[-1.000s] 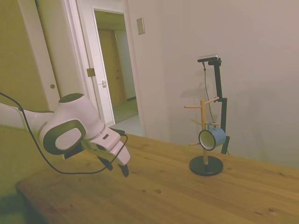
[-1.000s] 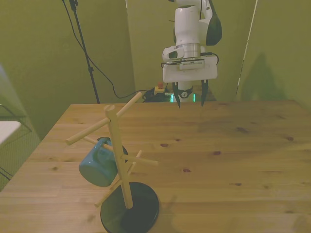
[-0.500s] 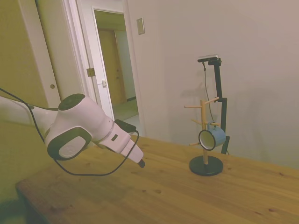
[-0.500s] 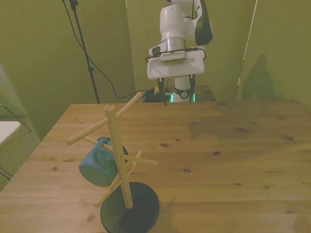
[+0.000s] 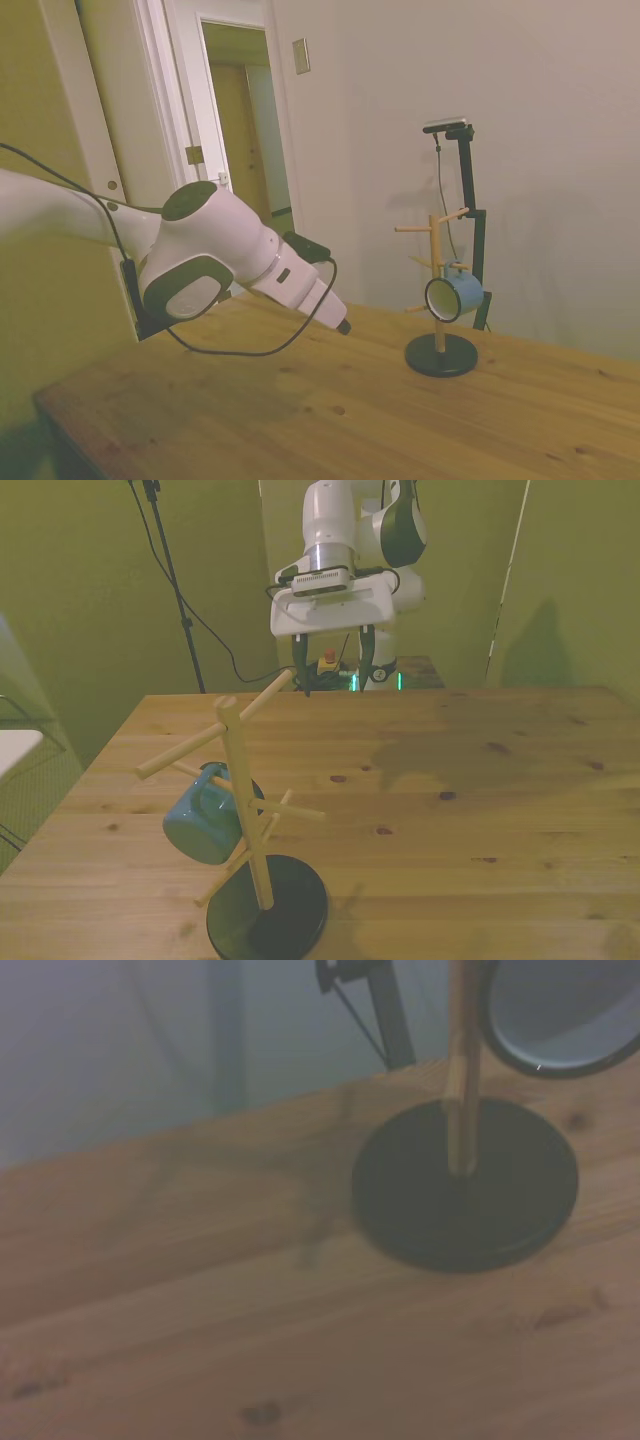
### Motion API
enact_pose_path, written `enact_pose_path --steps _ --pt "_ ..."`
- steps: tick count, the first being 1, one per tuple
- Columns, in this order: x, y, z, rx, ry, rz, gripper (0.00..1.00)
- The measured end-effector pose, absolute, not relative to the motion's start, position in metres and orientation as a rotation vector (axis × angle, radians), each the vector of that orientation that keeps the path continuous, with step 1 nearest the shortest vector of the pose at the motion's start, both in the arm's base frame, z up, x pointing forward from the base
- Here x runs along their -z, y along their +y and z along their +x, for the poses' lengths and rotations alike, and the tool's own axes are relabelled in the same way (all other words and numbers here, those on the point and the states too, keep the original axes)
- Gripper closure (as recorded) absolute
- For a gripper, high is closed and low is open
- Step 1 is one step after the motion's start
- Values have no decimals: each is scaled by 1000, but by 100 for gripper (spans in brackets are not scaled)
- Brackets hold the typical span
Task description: Unload the mug
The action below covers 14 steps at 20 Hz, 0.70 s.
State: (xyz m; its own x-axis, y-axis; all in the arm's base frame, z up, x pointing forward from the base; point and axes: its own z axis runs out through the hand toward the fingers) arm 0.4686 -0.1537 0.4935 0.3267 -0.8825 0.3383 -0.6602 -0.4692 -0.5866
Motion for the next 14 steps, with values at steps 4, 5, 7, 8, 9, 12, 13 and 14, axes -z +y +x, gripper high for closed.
enact_pose_path --steps 4,5,7,8,9,12,13,14 --pt "-508 -164 497 944 1382 -2233 0" --pt "-511 -166 504 952 1385 -2228 0" --pt "-516 -172 518 966 1401 -2212 0" --pt "-518 -176 524 970 1411 -2204 0" --pt "-520 -180 530 972 1423 -2196 0" --pt "-521 -195 541 952 1466 -2180 0" --pt "-522 -200 544 942 1478 -2177 0" --pt "-522 -205 546 935 1490 -2174 0"
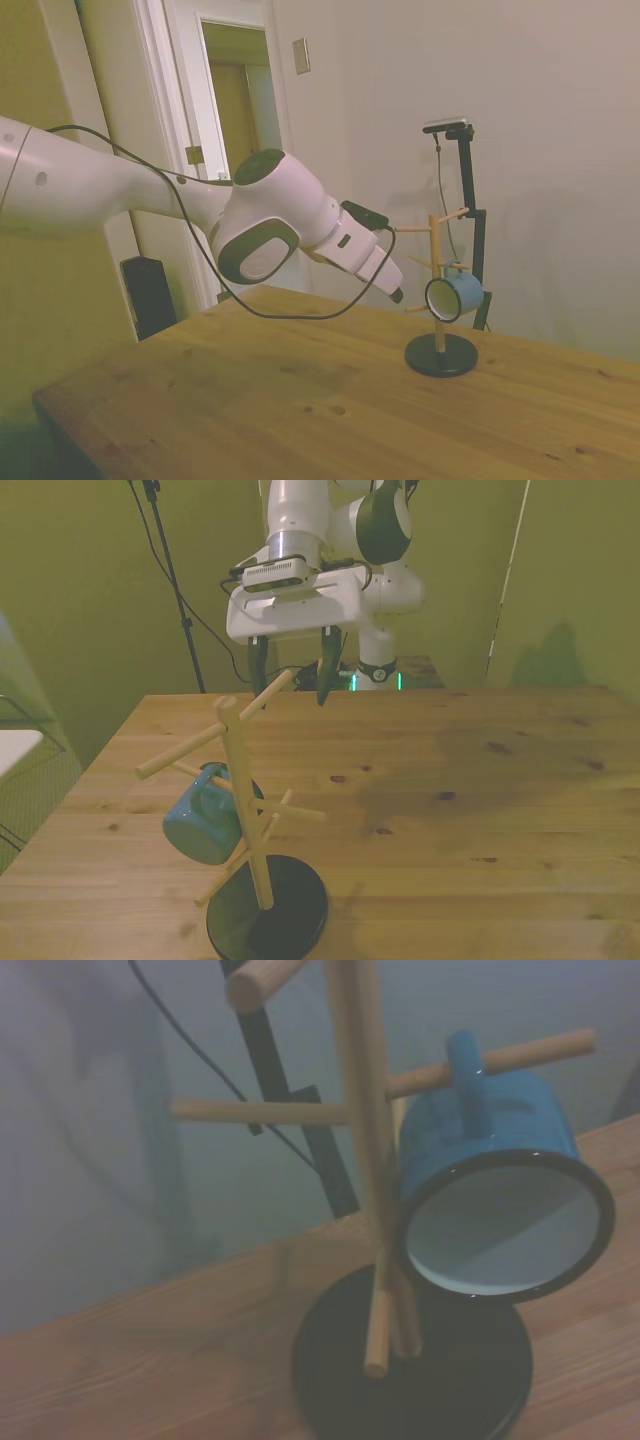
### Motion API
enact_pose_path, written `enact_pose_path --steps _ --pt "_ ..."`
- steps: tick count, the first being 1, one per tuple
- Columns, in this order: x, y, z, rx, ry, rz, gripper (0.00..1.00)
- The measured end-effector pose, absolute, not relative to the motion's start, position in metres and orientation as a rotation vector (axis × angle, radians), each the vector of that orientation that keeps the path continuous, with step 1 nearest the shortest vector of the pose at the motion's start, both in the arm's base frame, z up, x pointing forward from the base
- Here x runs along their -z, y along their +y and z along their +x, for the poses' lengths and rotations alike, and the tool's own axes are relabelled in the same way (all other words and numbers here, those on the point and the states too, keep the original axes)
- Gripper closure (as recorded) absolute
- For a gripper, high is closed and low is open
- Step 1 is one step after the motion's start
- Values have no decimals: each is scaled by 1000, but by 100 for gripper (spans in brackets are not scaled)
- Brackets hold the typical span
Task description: Unload the mug
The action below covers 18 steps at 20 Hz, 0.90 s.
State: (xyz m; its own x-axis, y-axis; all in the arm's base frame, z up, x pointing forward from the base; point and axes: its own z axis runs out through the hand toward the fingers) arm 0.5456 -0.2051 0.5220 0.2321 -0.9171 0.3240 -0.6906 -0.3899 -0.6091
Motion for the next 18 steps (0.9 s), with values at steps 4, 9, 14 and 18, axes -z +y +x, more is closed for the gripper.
enact_pose_path --steps 4,9,14,18 --pt "-526 -224 553 932 1530 -2144 0" --pt "-526 -239 568 916 1570 -2124 0" --pt "-529 -252 578 906 1601 -2107 0" --pt "-525 -264 586 872 1637 -2098 0"
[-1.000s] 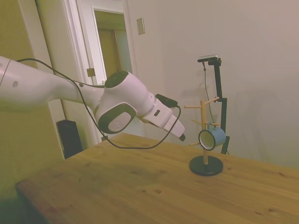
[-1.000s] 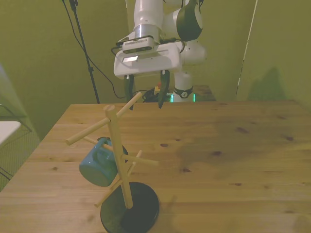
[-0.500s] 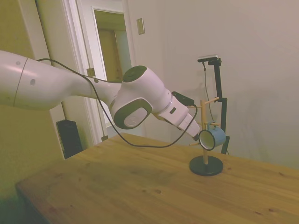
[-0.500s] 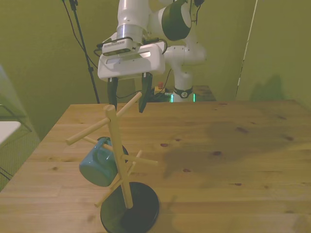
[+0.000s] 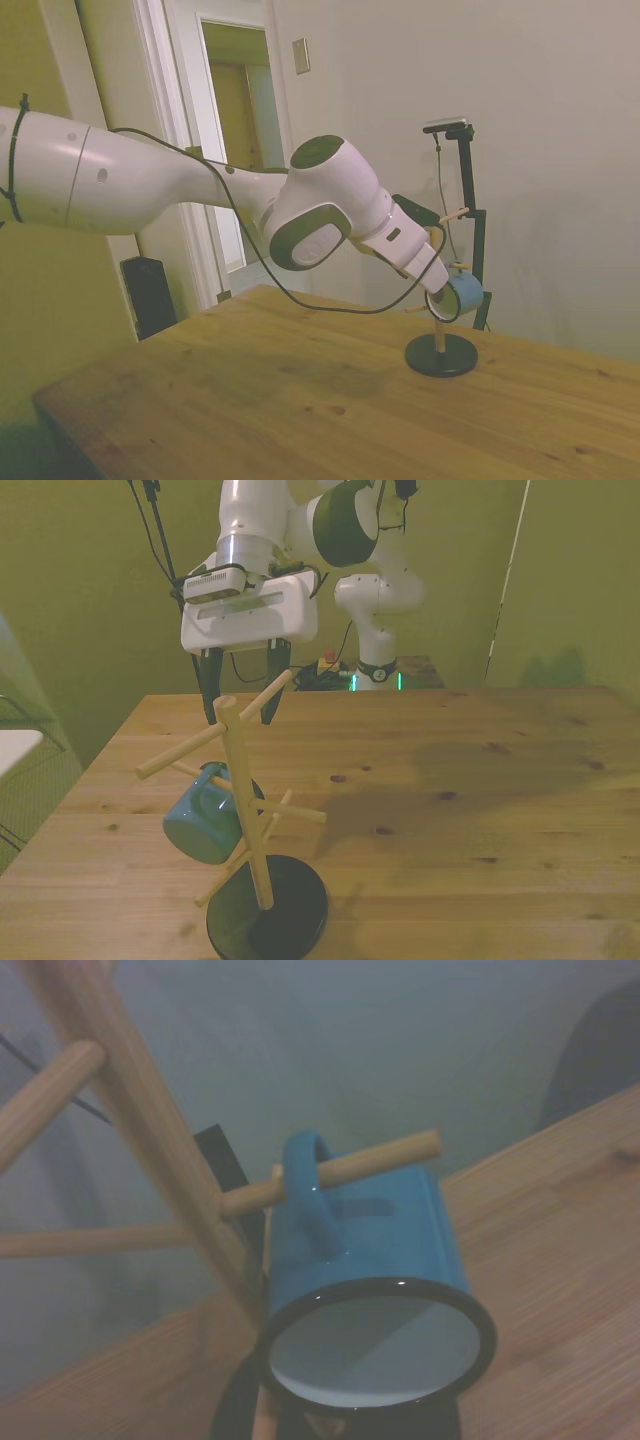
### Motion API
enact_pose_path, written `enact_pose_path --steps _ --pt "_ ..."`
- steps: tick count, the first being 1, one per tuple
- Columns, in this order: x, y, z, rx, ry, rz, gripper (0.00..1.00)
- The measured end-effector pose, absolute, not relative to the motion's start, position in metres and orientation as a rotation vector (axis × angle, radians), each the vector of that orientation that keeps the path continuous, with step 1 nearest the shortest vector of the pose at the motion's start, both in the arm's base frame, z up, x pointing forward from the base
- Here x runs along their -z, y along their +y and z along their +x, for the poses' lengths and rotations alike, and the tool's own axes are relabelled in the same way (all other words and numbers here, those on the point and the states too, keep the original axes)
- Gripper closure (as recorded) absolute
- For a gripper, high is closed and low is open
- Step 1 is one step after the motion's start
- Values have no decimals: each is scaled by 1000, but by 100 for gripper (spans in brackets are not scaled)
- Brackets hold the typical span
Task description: Unload the mug
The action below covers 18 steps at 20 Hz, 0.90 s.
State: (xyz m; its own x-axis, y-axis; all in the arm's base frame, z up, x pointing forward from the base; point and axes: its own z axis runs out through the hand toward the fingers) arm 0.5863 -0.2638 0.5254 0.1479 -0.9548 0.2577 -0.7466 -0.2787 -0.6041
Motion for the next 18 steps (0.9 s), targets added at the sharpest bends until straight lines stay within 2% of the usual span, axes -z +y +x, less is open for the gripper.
enact_pose_path --steps 6,12,18 --pt "-517 -282 596 839 1689 -2095 0" --pt "-528 -275 604 976 1601 -2105 0" --pt "-524 -276 604 988 1549 -2117 0"
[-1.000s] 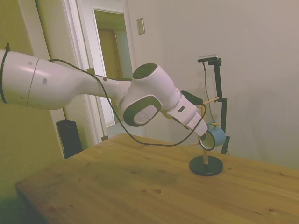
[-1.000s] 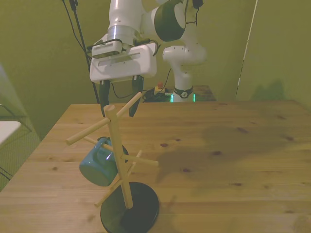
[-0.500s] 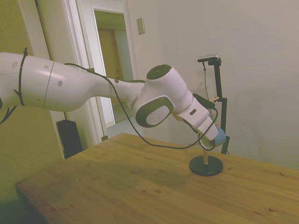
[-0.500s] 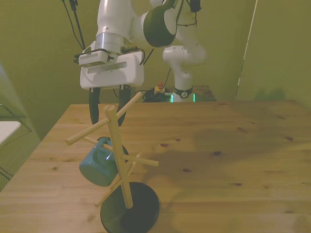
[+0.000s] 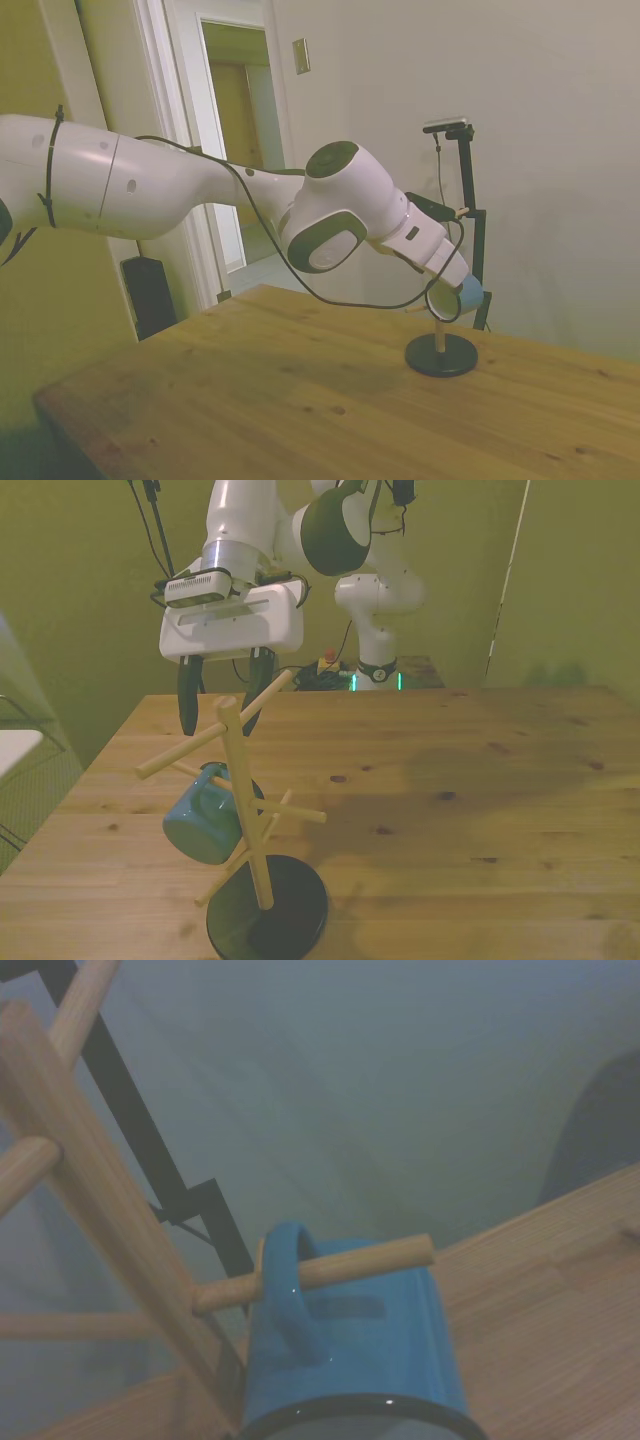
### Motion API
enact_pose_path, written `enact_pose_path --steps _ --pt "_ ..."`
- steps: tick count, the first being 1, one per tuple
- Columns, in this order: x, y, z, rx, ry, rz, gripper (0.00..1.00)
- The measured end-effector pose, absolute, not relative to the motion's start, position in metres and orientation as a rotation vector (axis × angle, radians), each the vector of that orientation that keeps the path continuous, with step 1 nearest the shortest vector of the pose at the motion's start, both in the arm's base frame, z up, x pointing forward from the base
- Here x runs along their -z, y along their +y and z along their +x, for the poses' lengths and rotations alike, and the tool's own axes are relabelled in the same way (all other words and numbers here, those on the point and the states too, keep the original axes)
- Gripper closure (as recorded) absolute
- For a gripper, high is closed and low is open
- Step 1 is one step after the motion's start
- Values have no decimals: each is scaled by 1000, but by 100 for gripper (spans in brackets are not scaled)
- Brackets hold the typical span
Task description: Unload the mug
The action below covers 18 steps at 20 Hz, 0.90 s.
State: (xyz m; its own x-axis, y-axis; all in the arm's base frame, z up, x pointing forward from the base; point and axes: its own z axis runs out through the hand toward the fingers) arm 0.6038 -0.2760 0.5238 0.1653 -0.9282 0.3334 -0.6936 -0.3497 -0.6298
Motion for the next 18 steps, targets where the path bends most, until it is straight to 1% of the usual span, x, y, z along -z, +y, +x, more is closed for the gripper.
enact_pose_path --steps 1,5,6,11,18 --pt "-519 -272 603 996 1540 -2125 0" --pt "-483 -250 601 1038 1515 -2128 0" --pt "-479 -248 600 1044 1508 -2121 0" --pt "-478 -257 598 1065 1495 -2100 0" --pt "-446 -272 614 1071 1524 -2115 0"
